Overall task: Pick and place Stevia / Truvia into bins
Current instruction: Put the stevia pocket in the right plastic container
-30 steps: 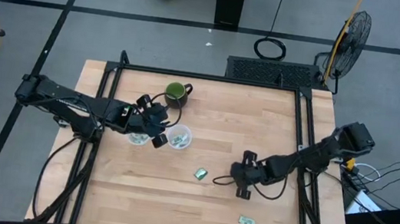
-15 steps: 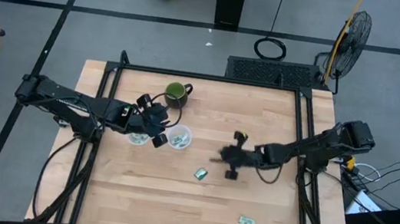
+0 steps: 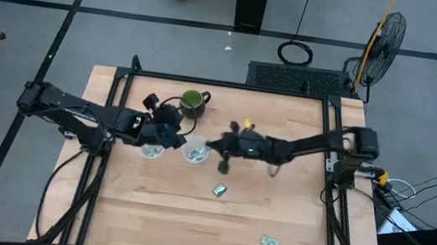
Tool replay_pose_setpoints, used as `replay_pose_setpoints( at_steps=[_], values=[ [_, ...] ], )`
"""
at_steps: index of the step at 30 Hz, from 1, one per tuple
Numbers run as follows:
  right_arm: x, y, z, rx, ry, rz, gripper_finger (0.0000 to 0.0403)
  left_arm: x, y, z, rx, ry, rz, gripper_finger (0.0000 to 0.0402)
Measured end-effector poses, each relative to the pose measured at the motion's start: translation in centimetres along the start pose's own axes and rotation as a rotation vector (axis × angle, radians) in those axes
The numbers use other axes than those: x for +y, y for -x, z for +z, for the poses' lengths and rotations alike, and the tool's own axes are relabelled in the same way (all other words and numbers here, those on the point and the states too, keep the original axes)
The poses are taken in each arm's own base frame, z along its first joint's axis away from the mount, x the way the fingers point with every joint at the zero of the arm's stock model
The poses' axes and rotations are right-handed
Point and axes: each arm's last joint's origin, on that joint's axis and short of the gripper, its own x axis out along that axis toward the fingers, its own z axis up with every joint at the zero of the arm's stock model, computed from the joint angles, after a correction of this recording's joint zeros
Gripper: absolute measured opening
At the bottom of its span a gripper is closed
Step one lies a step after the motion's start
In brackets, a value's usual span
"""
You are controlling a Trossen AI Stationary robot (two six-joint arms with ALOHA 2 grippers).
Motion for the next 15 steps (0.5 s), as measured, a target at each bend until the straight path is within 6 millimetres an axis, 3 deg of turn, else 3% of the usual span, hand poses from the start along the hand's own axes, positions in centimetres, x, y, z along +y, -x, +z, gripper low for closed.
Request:
replay_pose_setpoints(
  at_steps=[4, 8, 15],
  values=[
    [-0.3, -3.5, 0.9, 0.141, 0.057, -0.012, 0.0, 0.4, -0.4, 0.1, 0.011, 0.011, 0.013, 0.0134],
    [-0.3, -5.2, 1.2, 0.262, 0.092, -0.01, 0.0, 0.5, -0.7, 0.0, 0.042, 0.015, -0.028, 0.0134],
    [-0.3, -5.1, 0.6, 0.291, 0.045, 0.018, 0.0011, 0.6, -0.8, 0.0, 0.055, 0.012, -0.035, 0.0134]
  ],
)
